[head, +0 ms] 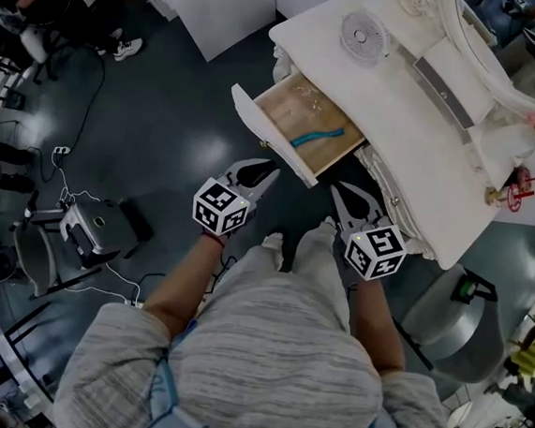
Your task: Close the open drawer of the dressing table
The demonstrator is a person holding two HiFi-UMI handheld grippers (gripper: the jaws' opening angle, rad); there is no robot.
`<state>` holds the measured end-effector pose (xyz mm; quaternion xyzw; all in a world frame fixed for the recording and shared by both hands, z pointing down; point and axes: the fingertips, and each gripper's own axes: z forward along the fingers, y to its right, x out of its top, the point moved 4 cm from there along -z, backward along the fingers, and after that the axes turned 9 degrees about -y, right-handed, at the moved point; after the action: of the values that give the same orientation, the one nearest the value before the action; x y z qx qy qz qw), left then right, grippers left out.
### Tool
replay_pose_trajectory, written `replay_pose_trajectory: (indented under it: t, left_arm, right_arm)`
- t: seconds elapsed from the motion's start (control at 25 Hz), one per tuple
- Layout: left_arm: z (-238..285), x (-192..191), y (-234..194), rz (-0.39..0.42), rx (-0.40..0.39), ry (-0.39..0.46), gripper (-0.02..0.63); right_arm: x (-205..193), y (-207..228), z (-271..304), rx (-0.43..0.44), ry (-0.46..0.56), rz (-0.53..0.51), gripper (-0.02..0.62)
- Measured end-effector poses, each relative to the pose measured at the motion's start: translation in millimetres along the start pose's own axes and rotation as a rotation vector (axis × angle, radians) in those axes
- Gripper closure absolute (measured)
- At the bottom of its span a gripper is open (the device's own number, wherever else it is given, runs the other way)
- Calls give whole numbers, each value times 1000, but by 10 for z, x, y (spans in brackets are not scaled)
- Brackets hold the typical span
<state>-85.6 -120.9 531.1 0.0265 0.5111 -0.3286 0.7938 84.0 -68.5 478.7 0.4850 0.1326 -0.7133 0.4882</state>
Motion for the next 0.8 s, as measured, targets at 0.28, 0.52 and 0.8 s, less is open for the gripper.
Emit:
replay_pose_trajectory:
  t: [0.28,0.52,0.8]
  left_arm:
    - [196,-100,-119,6,26,-49,482]
    - [371,-266,-284,8,66,-109,462]
    - [538,-475,-538,29,122,-183,454]
  right_arm:
    - [-68,45,-8,-1,-14,4,584]
    - [-141,121,-9,2,-24,11,584]
    - [-210,189,34,9,-33,26,584]
